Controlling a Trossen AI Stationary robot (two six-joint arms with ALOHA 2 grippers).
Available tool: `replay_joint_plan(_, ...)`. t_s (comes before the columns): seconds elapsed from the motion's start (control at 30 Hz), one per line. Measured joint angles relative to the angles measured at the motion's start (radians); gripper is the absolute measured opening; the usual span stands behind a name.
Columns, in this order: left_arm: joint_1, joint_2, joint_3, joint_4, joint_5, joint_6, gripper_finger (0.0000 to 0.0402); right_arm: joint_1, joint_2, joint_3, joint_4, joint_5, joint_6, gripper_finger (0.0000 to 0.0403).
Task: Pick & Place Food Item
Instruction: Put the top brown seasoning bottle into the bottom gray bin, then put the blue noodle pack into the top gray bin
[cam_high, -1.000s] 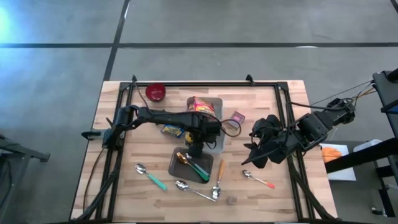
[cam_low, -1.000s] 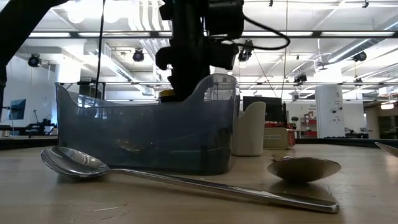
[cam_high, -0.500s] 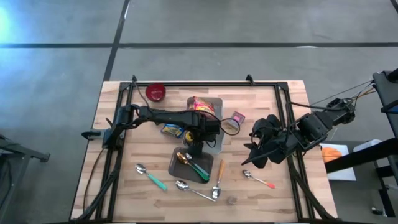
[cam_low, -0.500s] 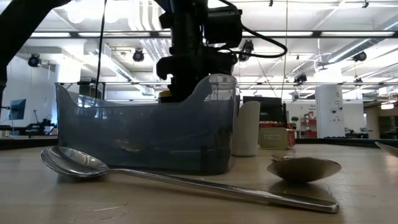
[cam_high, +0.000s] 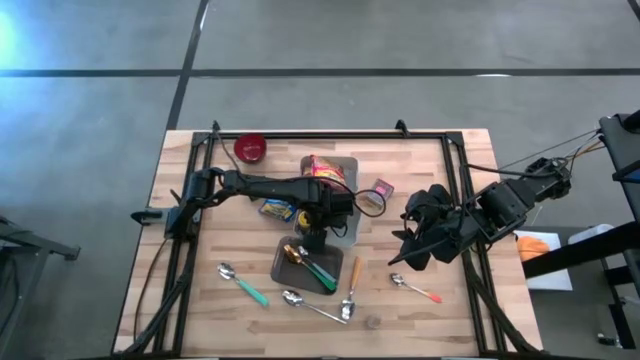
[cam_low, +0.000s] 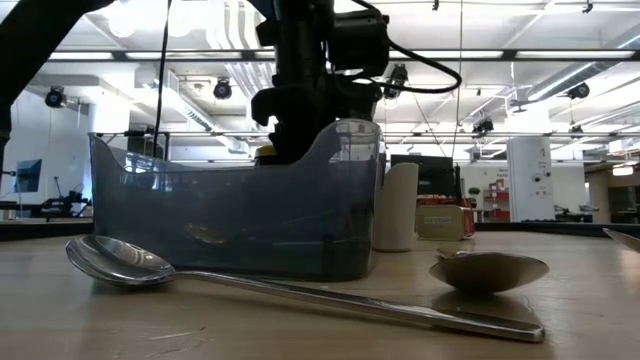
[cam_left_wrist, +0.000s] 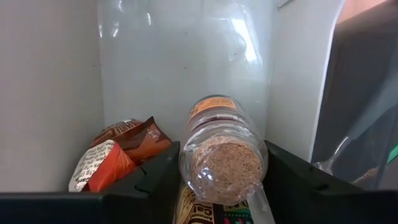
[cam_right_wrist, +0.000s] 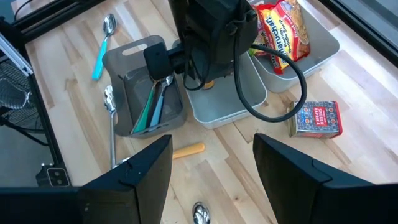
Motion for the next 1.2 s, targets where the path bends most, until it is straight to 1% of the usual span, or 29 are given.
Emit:
replay_joint_plan(0.13,0.000,0.000,0.000,0.000,0.000,0.000,0.0184,0.000,0.000,0.000,0.000,0.000,0.000,0.0221)
replay_joint_plan(0.23,0.000,0.000,0.000,0.000,0.000,-0.013,0.0188,0.000,0.000,0.000,0.000,-0.008,0.000,0.0221)
replay_joint_plan(0.53,0.002,-0.001,0.000,-0.002,0.000,-0.024,0.0246,0.000,0.000,0.000,0.000,-0.024,0.000,0.0221)
replay_joint_plan(0.73,0.002,-0.001,0.000,-0.021,0.000,-0.027,0.0269,0.000,0.000,0.000,0.000,-0.027,0.000,0.0221)
replay_joint_plan(0.9,0.002,-0.002,0.014,-0.051,0.001,-0.030,0.0272,0.000,0.001,0.000,0.000,-0.027,0.000,0.0221)
replay_joint_plan(1.03,0.002,-0.007,0.051,-0.094,0.005,-0.054,0.0272,0.000,0.001,0.000,0.000,-0.027,0.000,0.0221)
replay_joint_plan(1.2,0.002,-0.056,0.104,-0.116,0.011,-0.091,0.0272,0.000,0.001,0.000,0.001,-0.026,-0.001,0.0221)
